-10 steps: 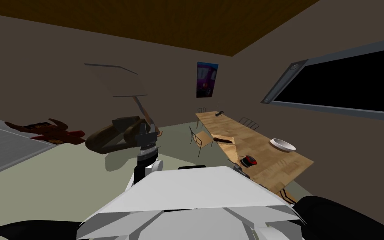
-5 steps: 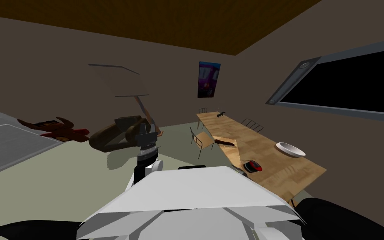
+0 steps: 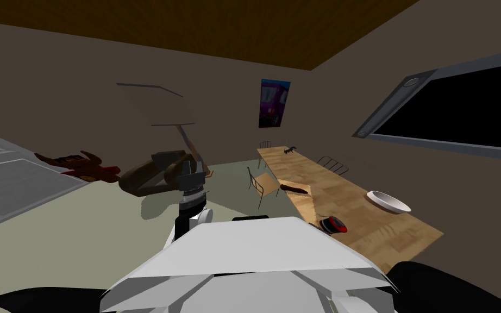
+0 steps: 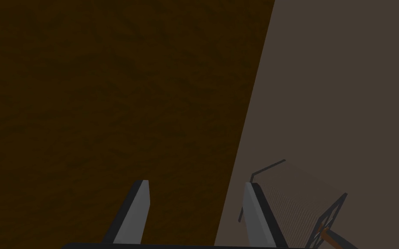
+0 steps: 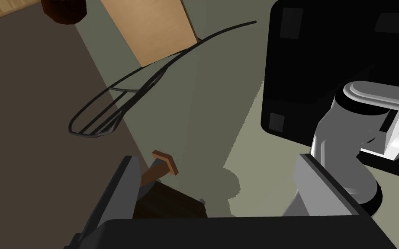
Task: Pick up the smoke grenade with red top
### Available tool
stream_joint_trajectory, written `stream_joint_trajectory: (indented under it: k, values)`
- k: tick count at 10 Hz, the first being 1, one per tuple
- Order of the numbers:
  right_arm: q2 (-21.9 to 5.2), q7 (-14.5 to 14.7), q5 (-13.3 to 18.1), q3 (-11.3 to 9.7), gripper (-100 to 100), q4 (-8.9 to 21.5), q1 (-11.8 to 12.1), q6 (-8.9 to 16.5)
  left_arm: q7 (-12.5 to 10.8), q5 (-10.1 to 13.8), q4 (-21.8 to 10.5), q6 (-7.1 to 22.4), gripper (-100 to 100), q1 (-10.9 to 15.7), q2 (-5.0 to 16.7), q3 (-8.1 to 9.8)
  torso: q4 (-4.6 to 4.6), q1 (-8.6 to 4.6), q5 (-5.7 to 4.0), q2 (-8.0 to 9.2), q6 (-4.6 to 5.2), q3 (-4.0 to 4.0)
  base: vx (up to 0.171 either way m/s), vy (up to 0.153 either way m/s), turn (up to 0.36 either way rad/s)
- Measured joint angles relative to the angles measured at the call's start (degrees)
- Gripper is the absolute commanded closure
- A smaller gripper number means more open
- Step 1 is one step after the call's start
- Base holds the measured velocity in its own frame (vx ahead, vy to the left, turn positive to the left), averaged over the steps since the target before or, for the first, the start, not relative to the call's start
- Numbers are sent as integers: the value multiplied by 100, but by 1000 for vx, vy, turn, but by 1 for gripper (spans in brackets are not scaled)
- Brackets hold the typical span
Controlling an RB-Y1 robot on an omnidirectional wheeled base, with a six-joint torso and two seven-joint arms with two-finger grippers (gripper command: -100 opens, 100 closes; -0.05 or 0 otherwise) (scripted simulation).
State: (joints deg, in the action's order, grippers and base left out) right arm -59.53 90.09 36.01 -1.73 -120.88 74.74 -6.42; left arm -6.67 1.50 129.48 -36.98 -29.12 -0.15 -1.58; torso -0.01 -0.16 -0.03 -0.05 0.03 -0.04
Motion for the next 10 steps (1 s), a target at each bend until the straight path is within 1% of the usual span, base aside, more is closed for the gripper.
stream_joint_trajectory:
  k: [1,2,3,4,6,7,8,9,10]
  values:
    - [-87,162,59,-6,-100,57,55,65,0,0,0,0,0,0,0,0,-1,-6,-1,-5,-1,-3,60,-97,55]
    - [-146,340,126,39,-100,84,192,105,0,0,0,0,0,0,0,0,-2,-15,-3,-6,0,-4,68,-112,60]
    - [-239,496,162,91,-100,207,242,97,0,0,0,0,0,0,1,1,-2,-24,-6,-10,-1,-6,70,-133,62]
    - [-307,648,207,179,-100,248,386,94,0,0,0,0,0,0,1,1,-3,-31,-7,-11,-1,-7,85,-132,47]
    - [-457,905,304,171,-100,333,497,233,0,0,0,0,0,-1,1,1,-4,-30,-8,-17,-1,-10,77,-144,41]
    - [-515,1008,335,209,-100,412,556,254,0,0,0,0,0,-1,1,1,-3,-41,-10,-15,-1,-9,76,-165,43]
    - [-582,1083,354,214,-100,515,558,276,0,0,0,0,0,-1,1,1,-3,-44,-12,-16,-1,-9,76,-166,36]
    - [-624,1138,365,290,-100,565,645,287,0,0,0,0,0,-1,1,1,-3,-44,-11,-16,-1,-9,61,-183,12]
    - [-648,1177,376,330,-100,606,698,313,0,0,0,0,0,-1,1,1,-2,-49,-12,-12,0,-7,24,-84,14]
